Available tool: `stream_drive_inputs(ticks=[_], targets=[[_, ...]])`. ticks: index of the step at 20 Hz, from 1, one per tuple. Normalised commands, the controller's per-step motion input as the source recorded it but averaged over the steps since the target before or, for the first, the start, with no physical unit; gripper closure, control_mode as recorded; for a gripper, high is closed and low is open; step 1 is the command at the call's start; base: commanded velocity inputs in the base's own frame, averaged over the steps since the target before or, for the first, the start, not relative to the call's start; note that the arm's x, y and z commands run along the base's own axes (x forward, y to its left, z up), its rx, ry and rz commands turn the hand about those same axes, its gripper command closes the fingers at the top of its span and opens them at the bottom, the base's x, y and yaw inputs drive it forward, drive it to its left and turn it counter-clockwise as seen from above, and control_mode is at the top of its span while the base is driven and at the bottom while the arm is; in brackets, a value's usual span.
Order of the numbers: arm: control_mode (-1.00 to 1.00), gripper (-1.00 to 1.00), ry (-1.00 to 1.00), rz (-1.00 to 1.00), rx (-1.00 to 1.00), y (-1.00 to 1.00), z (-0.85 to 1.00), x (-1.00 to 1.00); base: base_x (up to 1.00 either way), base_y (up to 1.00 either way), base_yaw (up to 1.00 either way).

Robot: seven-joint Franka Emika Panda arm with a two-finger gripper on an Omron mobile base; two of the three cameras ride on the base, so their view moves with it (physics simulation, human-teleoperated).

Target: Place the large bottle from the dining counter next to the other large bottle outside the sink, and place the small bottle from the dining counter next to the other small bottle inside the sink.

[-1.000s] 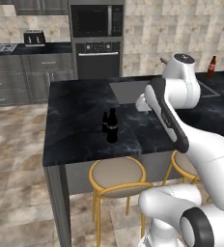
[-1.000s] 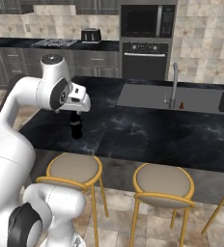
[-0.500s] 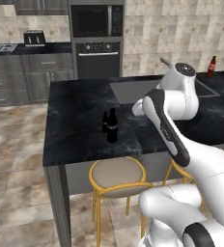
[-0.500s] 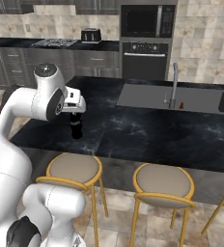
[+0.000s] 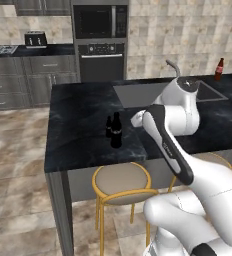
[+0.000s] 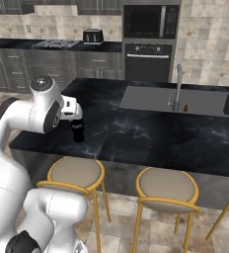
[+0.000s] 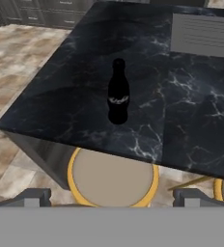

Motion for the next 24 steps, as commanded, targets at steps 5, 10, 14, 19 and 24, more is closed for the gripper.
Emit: stream_drive_inputs(ticks=[5,10,14,19,24], targets=[[-1.00,-1.00,0.00,0.00,0.00,0.26,-0.17,0.07,0.00,0.00,0.00],[-1.00,-1.00,0.00,0.00,0.00,0.17,-0.11,0.16,0.00,0.00,0.00],[-1.00,-1.00,0.00,0.00,-0.02,0.11,-0.07,0.15,0.00,0.00,0.00],[-1.00,-1.00,-0.03,0.00,0.00,0.05,-0.05,0.15,0.00,0.00,0.00],[-1.00,-1.00,-0.01,0.00,0.00,0.01,-0.07,0.20,0.00,0.00,0.00]])
